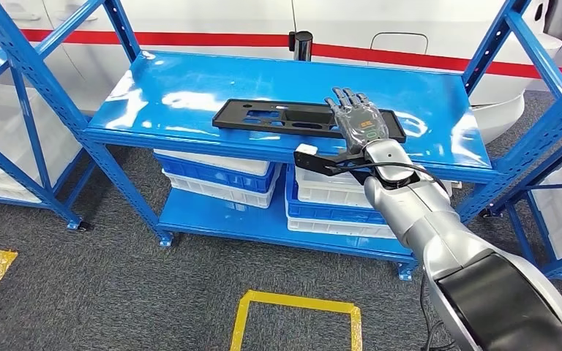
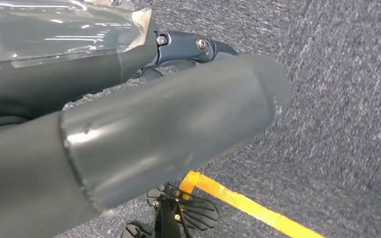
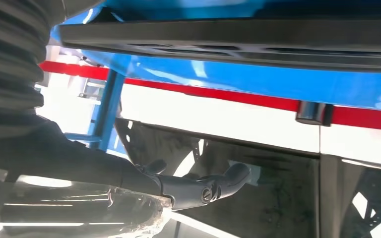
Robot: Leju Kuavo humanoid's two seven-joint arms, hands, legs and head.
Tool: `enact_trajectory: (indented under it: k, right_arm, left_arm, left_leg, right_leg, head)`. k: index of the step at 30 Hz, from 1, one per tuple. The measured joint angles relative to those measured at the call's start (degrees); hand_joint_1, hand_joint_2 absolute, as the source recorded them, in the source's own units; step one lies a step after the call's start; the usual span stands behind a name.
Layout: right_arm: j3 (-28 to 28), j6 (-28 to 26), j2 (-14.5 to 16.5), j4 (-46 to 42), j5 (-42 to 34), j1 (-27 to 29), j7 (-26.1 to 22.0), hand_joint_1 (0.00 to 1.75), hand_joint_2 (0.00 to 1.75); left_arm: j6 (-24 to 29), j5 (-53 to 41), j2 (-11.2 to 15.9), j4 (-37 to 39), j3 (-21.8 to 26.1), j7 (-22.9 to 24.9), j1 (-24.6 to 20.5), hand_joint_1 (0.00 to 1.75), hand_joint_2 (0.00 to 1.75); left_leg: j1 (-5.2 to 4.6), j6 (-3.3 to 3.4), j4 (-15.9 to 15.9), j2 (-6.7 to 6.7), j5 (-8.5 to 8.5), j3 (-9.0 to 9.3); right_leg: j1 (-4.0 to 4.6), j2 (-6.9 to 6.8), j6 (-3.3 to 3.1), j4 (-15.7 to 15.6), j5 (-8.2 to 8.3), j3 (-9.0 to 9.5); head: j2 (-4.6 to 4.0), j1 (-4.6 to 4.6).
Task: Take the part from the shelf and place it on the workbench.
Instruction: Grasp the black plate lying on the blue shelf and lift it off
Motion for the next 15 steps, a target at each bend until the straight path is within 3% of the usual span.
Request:
enact_trajectory:
  k: [2,5,6,7,8,10,12,15]
  right_arm:
    - [-0.03,0.15,-0.11,-0.04,0.00,-0.11,0.05,0.00,1.75]
    - [-0.05,0.56,-0.39,0.06,0.00,0.15,0.10,0.00,1.75]
    - [-0.05,0.63,-0.52,0.13,0.00,0.36,0.10,0.00,1.75]
    - [-0.06,0.66,-0.65,0.20,0.00,0.53,0.10,0.00,1.75]
    - [-0.08,0.66,-0.77,0.25,0.00,0.59,0.10,0.00,1.75]
    - [-0.12,0.66,-0.93,0.30,0.00,0.42,0.10,0.00,1.75]
    - [-0.14,0.67,-0.97,0.31,0.01,0.27,0.09,0.00,1.75]
    - [-0.14,0.85,-1.04,0.40,0.21,0.37,0.05,0.00,1.75]
  left_arm:
    - [0.01,0.09,-0.08,-0.01,0.05,0.02,0.01,0.00,0.00]
    - [-0.04,0.17,-0.13,-0.01,0.27,0.05,-0.01,0.00,0.00]
    - [-0.07,0.17,-0.13,-0.01,0.33,0.04,0.01,0.00,0.00]
    - [-0.10,0.17,-0.13,0.00,0.36,0.04,0.05,0.00,0.00]
    - [-0.15,0.17,-0.15,0.01,0.38,0.03,0.09,0.00,0.00]
    - [-0.29,0.17,-0.20,0.01,0.40,-0.01,0.12,0.00,0.00]
    - [-0.42,0.12,-0.22,0.01,0.41,-0.09,0.08,0.00,0.00]
    - [-0.50,0.07,-0.21,0.00,0.42,-0.19,0.05,0.00,0.00]
  left_leg:
    - [0.13,0.66,-0.79,0.06,0.29,0.64]
    - [0.15,1.29,-1.11,0.05,0.22,1.04]
    - [0.13,1.35,-1.09,-0.03,0.12,1.10]
    - [0.13,1.35,-1.06,-0.11,0.03,1.18]
    - [0.13,1.27,-1.03,-0.21,-0.08,1.31]
    - [0.04,0.88,-0.88,-0.30,-0.41,1.58]
    - [-0.20,0.29,-0.56,-0.31,-0.92,1.69]
    - [-0.01,-0.56,-0.27,-0.23,-1.39,1.69]
  right_leg:
    - [0.06,-0.19,0.25,2.30,-1.17,-1.17]
    - [0.05,-0.30,-0.09,12.81,-4.97,-6.96]
    - [0.04,-0.31,0.06,15.28,-5.45,-8.54]
    - [0.02,-0.31,0.39,15.80,-5.07,-9.17]
    - [0.00,-0.34,0.85,14.02,-3.83,-8.64]
    - [-0.07,-0.54,1.51,6.08,-0.28,-5.26]
    - [-0.03,-0.73,1.10,0.46,1.99,-2.63]
    - [-0.01,-0.69,-0.24,-0.41,2.43,-2.02]
  head:
    - [0.01,0.05]
    - [0.00,0.10]
    - [0.00,0.08]
    - [-0.01,0.10]
    - [-0.01,0.10]
    - [-0.01,0.14]
    - [0.00,-0.01]
    - [0.01,-0.14]
